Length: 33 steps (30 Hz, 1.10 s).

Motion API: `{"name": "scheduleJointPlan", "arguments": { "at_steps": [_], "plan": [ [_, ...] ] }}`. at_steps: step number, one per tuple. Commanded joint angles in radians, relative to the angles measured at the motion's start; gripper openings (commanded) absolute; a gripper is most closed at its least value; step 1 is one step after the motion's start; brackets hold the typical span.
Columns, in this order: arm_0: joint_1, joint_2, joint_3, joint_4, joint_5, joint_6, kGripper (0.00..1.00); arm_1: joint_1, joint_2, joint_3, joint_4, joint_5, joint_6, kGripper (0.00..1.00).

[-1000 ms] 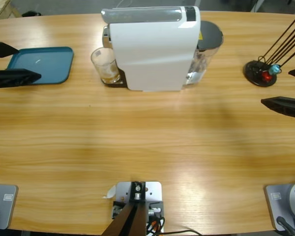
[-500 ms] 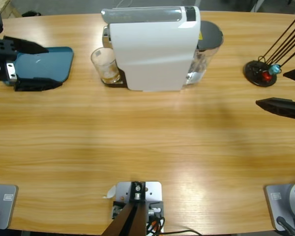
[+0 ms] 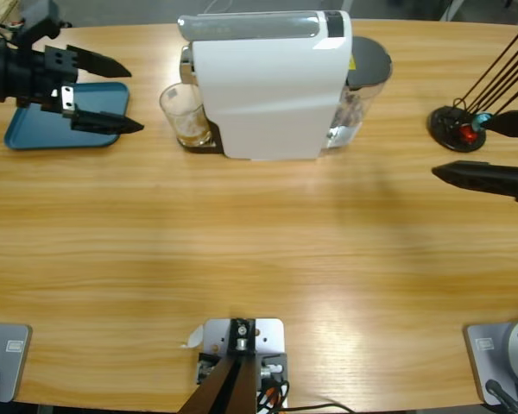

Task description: Pour coffee

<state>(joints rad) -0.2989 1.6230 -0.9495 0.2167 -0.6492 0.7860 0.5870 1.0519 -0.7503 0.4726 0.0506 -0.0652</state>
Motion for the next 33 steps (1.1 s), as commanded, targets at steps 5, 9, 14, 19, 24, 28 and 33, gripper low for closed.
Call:
{"name": "scheduleJointPlan", "arguments": {
  "at_steps": [5, 9, 14, 19, 24, 28, 33],
  "plan": [
    [0.01, 0.142, -0.063, -0.014, 0.019, 0.031, 1.0, 0.004, 0.016, 0.062, -0.052, 0.02, -0.001, 1.0],
    [0.008, 0.17, -0.082, -0.014, 0.028, 0.044, 1.0, 0.004, 0.021, 0.06, -0.051, 0.025, -0.004, 1.0],
    [-0.005, 0.209, -0.113, -0.014, 0.017, 0.057, 1.0, 0.004, 0.024, 0.058, -0.051, 0.039, -0.003, 1.0],
    [-0.012, 0.236, -0.145, -0.011, 0.005, 0.056, 1.0, 0.004, 0.039, 0.054, -0.048, 0.038, 0.001, 1.0],
    [-0.042, 0.272, -0.171, -0.01, 0.009, 0.053, 1.0, -0.001, 0.044, 0.054, -0.048, 0.031, 0.01, 1.0],
    [-0.056, 0.288, -0.173, -0.01, 0.01, 0.05, 1.0, -0.012, 0.044, 0.054, -0.049, 0.031, 0.013, 1.0],
    [-0.066, 0.3, -0.17, -0.01, 0.025, 0.033, 1.0, -0.015, 0.043, 0.054, -0.049, 0.032, 0.013, 1.0]
  ]
}}
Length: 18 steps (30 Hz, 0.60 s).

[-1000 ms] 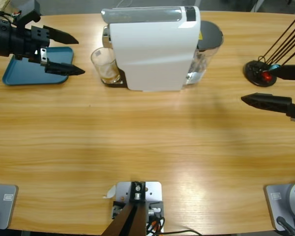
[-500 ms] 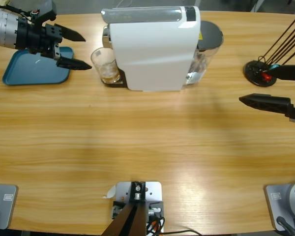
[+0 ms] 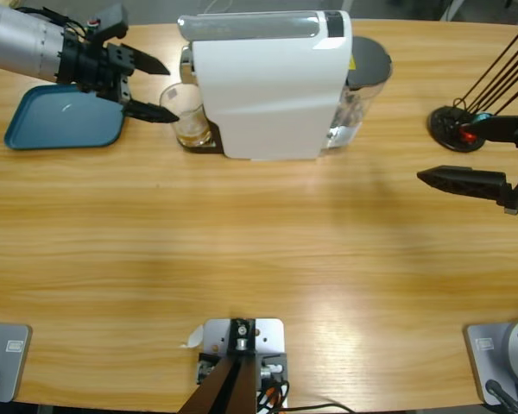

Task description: Pour coffee

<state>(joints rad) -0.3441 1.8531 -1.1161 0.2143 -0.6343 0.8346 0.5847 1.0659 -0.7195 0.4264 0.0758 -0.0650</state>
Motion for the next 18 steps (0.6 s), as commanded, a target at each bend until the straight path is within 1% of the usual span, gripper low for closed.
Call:
{"name": "scheduleJointPlan", "arguments": {
  "at_steps": [1, 18],
  "plan": [
    [-0.02, 0.073, -0.005, -0.007, 0.02, -0.017, 1.0, -0.012, 0.029, 0.023, -0.003, 0.007, 0.013, 1.0],
    [-0.039, 0.115, -0.032, -0.007, 0.025, -0.052, 1.0, -0.016, 0.034, 0.023, -0.003, 0.009, 0.013, 1.0]
  ]
}}
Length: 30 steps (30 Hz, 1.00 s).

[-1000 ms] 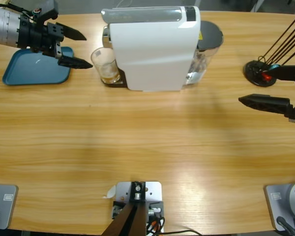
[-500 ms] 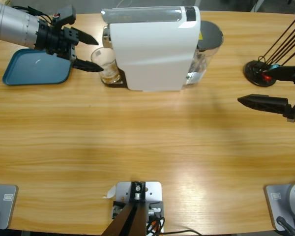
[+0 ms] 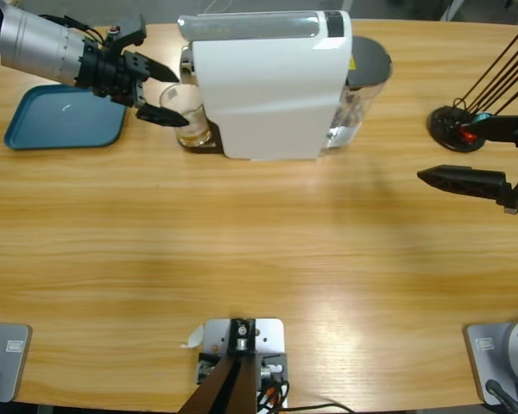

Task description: Pour coffee

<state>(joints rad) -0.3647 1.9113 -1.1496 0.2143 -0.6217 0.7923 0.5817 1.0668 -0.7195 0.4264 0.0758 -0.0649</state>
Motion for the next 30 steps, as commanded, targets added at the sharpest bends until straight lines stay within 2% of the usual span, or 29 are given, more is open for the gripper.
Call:
{"name": "scheduleJointPlan", "arguments": {
  "at_steps": [1, 12, 16, 20, 24, 27, 28, 29, 30],
  "plan": [
    [-0.022, 0.057, 0.003, -0.007, 0.013, -0.009, 1.0, -0.013, 0.033, 0.023, -0.003, 0.009, 0.013, 1.0],
    [-0.033, 0.066, -0.008, -0.009, 0.017, -0.036, 0.992, -0.017, 0.035, 0.023, -0.003, 0.01, 0.014, 1.0],
    [-0.033, 0.069, -0.009, -0.009, 0.017, -0.08, 0.818, -0.017, 0.035, 0.023, -0.003, 0.012, 0.014, 1.0],
    [-0.033, 0.069, -0.009, -0.009, 0.017, -0.093, 0.81, -0.017, 0.038, 0.023, -0.003, 0.012, 0.014, 1.0],
    [-0.034, 0.069, -0.009, -0.009, 0.021, -0.119, 0.724, -0.018, 0.038, 0.023, -0.003, 0.012, 0.014, 1.0],
    [-0.034, 0.07, -0.007, -0.008, 0.022, -0.143, 0.585, -0.019, 0.041, 0.022, -0.005, 0.012, 0.014, 1.0],
    [-0.034, 0.071, -0.007, -0.007, 0.023, -0.162, 0.489, -0.019, 0.042, 0.023, -0.005, 0.012, 0.014, 1.0],
    [-0.037, 0.072, -0.005, -0.006, 0.03, -0.212, 0.301, -0.019, 0.042, 0.023, -0.005, 0.013, 0.014, 1.0],
    [-0.039, 0.072, -0.001, -0.006, 0.036, -0.233, 0.279, -0.019, 0.042, 0.023, -0.005, 0.013, 0.014, 1.0]
  ]
}}
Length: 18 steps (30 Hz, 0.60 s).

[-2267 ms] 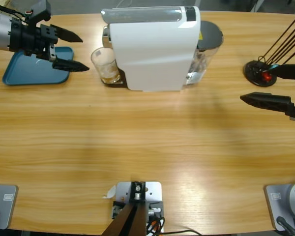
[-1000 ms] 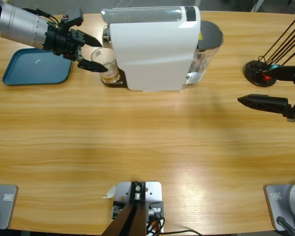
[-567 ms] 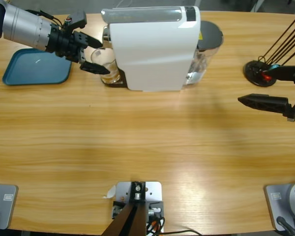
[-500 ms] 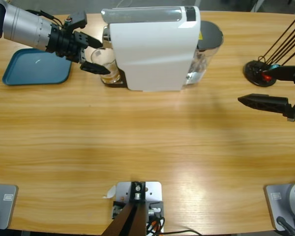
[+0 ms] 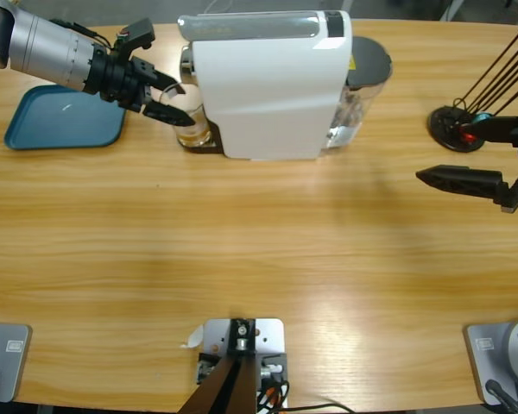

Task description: Pour coffee

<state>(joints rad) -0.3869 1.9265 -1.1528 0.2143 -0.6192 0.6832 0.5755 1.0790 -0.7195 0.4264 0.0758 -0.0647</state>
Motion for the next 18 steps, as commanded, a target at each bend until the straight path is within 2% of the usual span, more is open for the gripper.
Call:
{"name": "scheduleJointPlan", "arguments": {
  "at_steps": [1, 11, 12, 13, 17, 18],
  "plan": [
    [-0.019, 0.058, 0.005, -0.006, 0.033, -0.129, 0.283, -0.013, 0.029, 0.023, -0.005, 0.013, 0.014, 1.0],
    [-0.038, 0.056, 0.012, -0.005, 0.026, -0.131, 0.248, -0.013, 0.026, 0.025, -0.006, 0.013, 0.014, 1.0],
    [-0.038, 0.055, 0.014, -0.004, 0.027, -0.132, 0.167, -0.013, 0.026, 0.026, -0.006, 0.013, 0.014, 1.0],
    [-0.038, 0.052, 0.016, -0.003, 0.033, -0.13, 0.135, -0.013, 0.025, 0.026, -0.006, 0.013, 0.014, 1.0],
    [-0.035, 0.041, 0.025, -0.003, 0.063, -0.129, 0.115, -0.013, 0.024, 0.026, -0.007, 0.013, 0.014, 1.0],
    [-0.035, 0.038, 0.028, -0.004, 0.065, -0.127, 0.019, -0.013, 0.024, 0.026, -0.008, 0.013, 0.014, 1.0]
  ]
}}
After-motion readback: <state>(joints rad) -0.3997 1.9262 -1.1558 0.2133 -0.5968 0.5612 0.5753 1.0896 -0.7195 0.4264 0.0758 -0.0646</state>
